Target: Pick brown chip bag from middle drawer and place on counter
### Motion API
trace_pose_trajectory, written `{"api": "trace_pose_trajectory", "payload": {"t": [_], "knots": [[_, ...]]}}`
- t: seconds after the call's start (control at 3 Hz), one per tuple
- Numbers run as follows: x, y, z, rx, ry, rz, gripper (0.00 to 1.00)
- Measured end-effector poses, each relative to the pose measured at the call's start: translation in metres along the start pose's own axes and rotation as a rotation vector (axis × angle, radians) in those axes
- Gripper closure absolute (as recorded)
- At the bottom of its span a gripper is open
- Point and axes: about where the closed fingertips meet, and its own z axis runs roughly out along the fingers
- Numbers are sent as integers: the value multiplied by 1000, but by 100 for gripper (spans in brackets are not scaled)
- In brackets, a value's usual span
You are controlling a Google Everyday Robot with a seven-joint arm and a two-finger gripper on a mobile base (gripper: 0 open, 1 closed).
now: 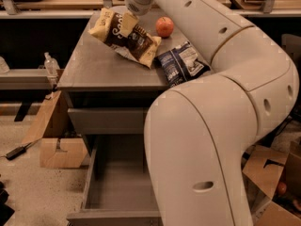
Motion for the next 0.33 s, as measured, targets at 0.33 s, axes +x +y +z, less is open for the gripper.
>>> {"api": "trace_pose_trajectory", "payload": {"t": [0.33], "knots": [[0, 0, 1, -1, 1, 0, 0]]}}
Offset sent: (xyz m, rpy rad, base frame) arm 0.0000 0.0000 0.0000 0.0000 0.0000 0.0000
